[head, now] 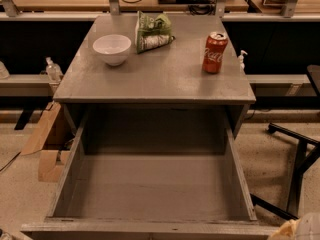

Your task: Close top drawer

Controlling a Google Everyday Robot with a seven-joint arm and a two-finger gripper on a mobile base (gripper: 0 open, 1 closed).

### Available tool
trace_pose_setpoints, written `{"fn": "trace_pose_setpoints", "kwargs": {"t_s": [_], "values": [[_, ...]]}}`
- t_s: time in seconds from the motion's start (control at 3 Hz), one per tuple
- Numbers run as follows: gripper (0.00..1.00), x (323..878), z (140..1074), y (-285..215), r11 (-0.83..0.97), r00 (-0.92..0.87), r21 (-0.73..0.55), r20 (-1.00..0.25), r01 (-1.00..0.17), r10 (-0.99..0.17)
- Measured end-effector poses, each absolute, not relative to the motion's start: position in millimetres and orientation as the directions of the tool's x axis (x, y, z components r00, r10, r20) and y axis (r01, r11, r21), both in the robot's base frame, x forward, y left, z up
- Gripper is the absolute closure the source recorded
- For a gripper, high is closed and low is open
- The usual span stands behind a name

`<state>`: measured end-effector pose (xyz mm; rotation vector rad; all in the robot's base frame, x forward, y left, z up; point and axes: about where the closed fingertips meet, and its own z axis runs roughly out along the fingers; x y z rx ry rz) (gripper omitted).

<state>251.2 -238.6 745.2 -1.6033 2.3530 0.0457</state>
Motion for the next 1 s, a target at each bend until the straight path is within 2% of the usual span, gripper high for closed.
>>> {"fn": "trace_pose_setpoints", "kwargs": {"t_s": [0.67, 1.0], "values": [[1.00, 237.1, 723.7, -231.9, 0.372, -0.341, -0.089, -0.248, -0.924, -0.907], [1.00, 225.0, 688.8, -208.8, 0.348, -0.321, -0.048, -0.283, -0.936, -0.904]]}}
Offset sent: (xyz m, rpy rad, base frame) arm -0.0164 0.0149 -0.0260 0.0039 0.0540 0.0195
